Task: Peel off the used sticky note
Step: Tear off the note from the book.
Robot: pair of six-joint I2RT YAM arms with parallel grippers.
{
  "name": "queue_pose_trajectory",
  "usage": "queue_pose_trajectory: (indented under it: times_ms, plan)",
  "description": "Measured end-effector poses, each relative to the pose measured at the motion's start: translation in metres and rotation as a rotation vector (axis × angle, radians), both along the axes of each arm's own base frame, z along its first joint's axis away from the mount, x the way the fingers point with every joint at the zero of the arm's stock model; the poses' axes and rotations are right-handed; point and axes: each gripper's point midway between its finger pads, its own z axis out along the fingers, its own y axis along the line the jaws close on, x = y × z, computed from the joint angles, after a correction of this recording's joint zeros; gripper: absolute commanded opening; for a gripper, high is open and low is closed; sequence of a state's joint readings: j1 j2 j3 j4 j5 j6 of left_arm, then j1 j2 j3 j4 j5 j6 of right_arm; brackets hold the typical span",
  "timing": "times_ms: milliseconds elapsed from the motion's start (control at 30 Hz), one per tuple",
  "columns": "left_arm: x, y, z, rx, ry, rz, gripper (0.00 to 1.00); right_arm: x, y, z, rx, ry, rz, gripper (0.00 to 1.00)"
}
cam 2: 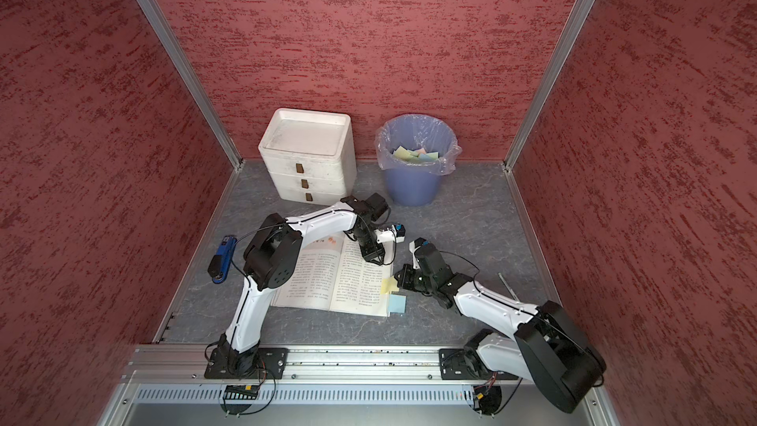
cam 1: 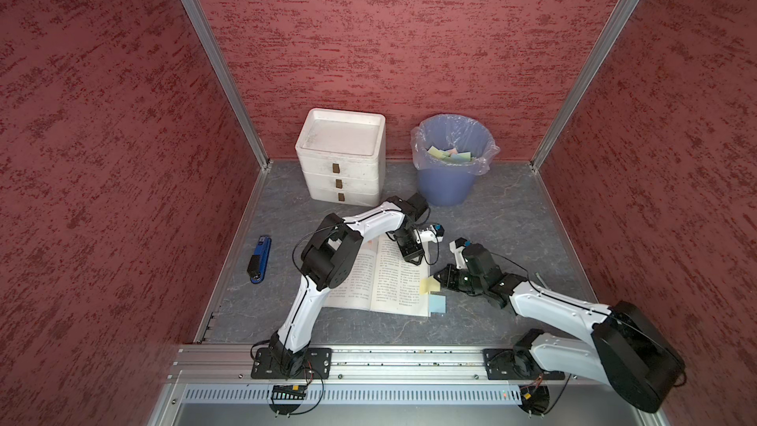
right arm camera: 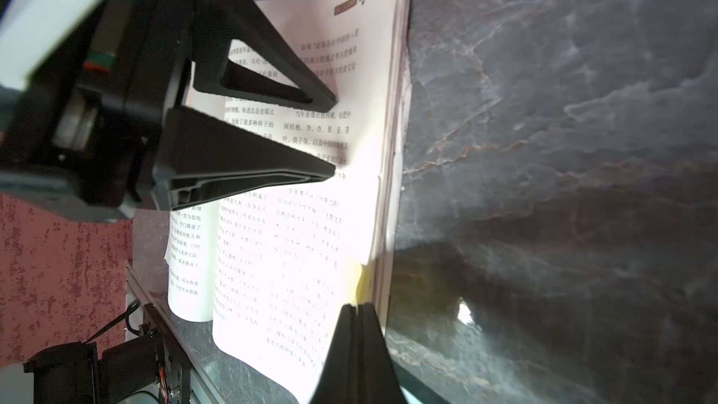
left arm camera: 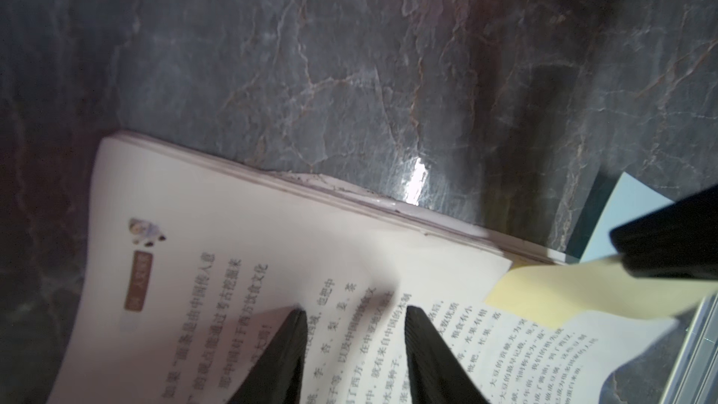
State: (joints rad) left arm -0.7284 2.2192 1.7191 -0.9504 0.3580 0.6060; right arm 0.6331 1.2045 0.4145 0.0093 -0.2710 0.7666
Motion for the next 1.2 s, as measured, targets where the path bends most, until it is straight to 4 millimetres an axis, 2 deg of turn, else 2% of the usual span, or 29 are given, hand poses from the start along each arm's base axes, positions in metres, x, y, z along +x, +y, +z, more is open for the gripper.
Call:
queue_pose_trajectory:
  times_ms: [300,867,1067,1200]
  plan:
    - [0.0,0.0,0.0,0.001,-0.001,0.001,0.43,-0.017,0.03,0.025,-0.033,-0.095,0.13,0.0]
    - [0.001,0.0,-0.001,0.002,0.002,0.001,0.42,-0.052,0.047,0.035,-0.059,-0.156,0.291,0.0]
    - [0.001,0.0,-0.001,0.002,0.001,0.001,0.42,-0.065,0.049,0.059,-0.004,-0.2,0.335,0.0]
    - [0.002,0.001,0.0,-0.002,0.006,0.005,0.42,-0.069,0.043,0.089,0.041,-0.252,0.333,0.0]
